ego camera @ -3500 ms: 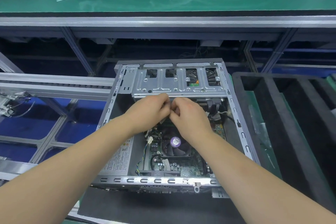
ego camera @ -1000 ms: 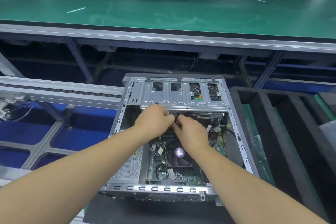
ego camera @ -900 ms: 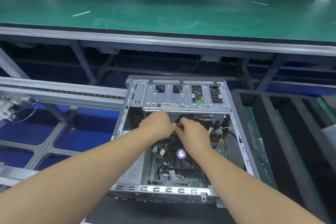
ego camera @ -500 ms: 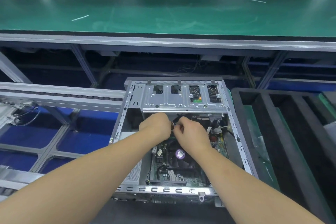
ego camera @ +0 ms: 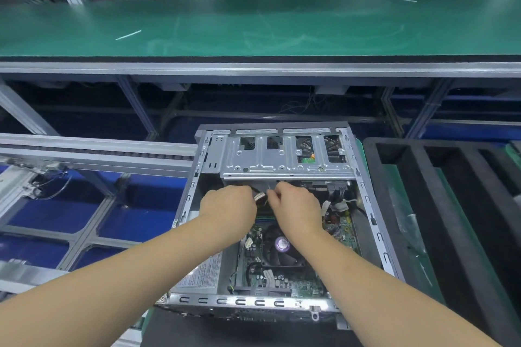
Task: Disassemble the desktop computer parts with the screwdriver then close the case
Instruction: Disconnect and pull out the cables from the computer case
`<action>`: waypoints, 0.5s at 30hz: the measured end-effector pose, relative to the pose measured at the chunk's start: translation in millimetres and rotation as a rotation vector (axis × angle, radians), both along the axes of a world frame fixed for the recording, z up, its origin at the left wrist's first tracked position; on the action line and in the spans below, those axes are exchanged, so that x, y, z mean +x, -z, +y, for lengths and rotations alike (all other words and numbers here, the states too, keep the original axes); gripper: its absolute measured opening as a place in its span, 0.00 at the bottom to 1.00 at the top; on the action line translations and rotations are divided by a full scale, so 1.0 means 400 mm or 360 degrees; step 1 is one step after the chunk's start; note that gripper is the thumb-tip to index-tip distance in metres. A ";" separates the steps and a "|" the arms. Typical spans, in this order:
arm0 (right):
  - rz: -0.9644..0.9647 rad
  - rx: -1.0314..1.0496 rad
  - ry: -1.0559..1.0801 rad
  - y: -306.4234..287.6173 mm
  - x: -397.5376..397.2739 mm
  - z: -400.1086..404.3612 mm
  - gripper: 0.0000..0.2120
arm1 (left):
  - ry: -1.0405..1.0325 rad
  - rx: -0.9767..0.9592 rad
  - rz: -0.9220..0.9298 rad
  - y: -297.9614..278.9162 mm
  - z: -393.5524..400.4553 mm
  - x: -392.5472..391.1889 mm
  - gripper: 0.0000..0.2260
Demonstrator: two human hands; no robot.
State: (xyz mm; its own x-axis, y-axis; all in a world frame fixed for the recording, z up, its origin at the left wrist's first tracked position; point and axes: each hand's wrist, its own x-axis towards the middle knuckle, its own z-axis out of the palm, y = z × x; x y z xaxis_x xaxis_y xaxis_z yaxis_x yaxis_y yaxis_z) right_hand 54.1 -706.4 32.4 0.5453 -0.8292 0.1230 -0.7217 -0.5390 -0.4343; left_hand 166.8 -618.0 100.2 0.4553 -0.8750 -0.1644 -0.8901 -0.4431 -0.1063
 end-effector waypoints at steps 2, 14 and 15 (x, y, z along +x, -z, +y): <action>0.0006 0.0022 0.0044 -0.001 0.001 -0.002 0.17 | 0.0135 -0.0070 0.0043 0.006 0.012 -0.001 0.11; 0.0138 0.0213 0.0092 -0.043 -0.006 -0.008 0.21 | 0.0225 0.0212 0.0553 0.020 -0.057 0.017 0.28; 0.0129 0.0305 0.0036 -0.057 -0.013 -0.008 0.22 | 0.0223 0.0230 0.0600 0.011 -0.060 0.021 0.27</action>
State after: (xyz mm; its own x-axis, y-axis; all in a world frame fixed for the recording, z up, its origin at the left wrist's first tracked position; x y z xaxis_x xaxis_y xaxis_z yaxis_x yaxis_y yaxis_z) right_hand 48.8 -709.8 55.2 0.5278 -0.8454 -0.0818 -0.7695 -0.4352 -0.4674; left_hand 175.1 -642.0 96.0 0.2178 -0.8800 -0.4222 -0.9292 -0.3193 0.1861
